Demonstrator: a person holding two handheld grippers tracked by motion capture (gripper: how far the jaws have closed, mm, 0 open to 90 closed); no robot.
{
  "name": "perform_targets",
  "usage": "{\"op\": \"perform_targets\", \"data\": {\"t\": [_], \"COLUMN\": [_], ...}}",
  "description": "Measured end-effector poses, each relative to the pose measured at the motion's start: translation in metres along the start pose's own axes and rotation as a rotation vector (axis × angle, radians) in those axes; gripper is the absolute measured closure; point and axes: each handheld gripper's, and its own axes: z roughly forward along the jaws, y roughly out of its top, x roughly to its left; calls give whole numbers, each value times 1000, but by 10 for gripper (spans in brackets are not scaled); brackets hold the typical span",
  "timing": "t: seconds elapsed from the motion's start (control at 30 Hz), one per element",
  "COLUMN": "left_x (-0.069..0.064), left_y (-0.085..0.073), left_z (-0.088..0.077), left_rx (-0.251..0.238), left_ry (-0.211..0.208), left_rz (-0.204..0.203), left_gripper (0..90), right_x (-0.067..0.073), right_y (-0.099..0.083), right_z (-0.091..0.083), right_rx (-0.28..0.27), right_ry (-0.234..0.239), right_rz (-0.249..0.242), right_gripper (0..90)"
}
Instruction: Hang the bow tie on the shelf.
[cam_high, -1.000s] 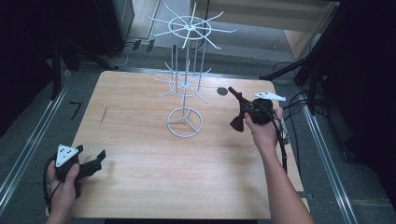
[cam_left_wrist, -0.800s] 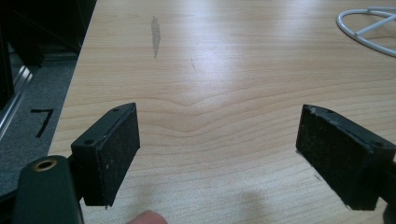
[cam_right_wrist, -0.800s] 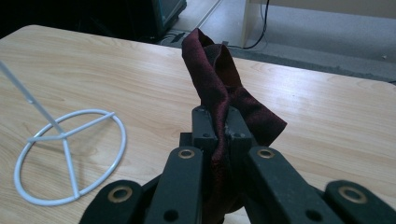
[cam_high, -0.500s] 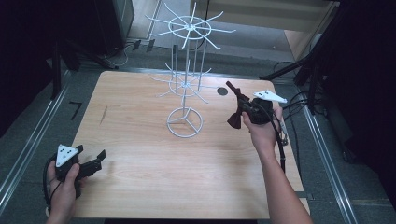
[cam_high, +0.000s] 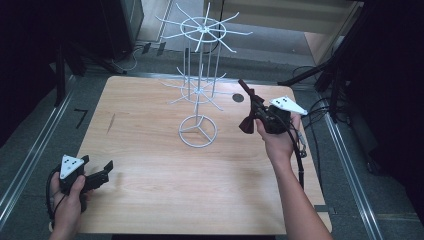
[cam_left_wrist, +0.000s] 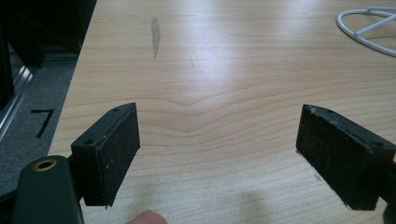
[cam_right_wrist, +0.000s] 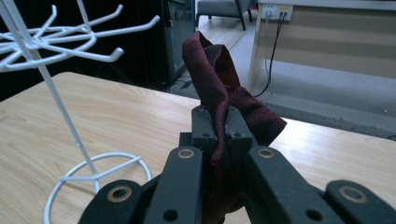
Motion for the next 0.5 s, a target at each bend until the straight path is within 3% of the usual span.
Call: {"op": "perform_targets", "data": {"t": [0.5], "left_x": [0], "left_y": [0], "left_z": [0], "left_rx": [-1], "left_ry": [0], "left_rz": [0], "left_gripper": [145], "right_x": [19], "right_y": [3], "right_z": [-8], "right_rx": [-44], "right_ry": [56], "right_rz": [-21], "right_gripper": [874]}}
